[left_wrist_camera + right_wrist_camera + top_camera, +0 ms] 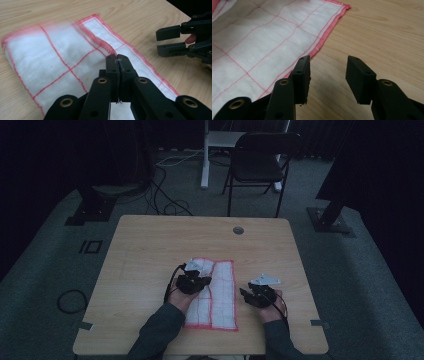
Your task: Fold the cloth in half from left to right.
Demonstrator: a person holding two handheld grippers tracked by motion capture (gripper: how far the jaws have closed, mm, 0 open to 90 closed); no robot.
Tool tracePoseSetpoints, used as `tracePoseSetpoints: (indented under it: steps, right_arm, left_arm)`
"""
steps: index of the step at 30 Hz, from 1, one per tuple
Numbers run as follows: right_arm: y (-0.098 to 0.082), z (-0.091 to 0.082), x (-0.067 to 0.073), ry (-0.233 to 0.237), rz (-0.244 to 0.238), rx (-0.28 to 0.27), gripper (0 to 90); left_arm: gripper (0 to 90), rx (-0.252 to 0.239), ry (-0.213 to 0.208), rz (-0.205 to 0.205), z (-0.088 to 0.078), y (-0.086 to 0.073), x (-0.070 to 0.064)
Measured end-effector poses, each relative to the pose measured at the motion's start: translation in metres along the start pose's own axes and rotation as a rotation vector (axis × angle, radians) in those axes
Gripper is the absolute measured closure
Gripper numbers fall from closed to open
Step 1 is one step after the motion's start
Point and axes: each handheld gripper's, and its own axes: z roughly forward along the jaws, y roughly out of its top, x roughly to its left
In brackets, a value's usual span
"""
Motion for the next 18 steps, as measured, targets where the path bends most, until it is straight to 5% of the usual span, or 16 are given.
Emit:
tracePoseSetpoints:
  steps: [18]
  right_arm:
    - [0.000, 0.001, 0.000, 0.004, -0.002, 0.001, 54.7]
  left_arm:
    - [89.0, 0.013, -0.025, 0.019, 0.015, 0.006, -0.010]
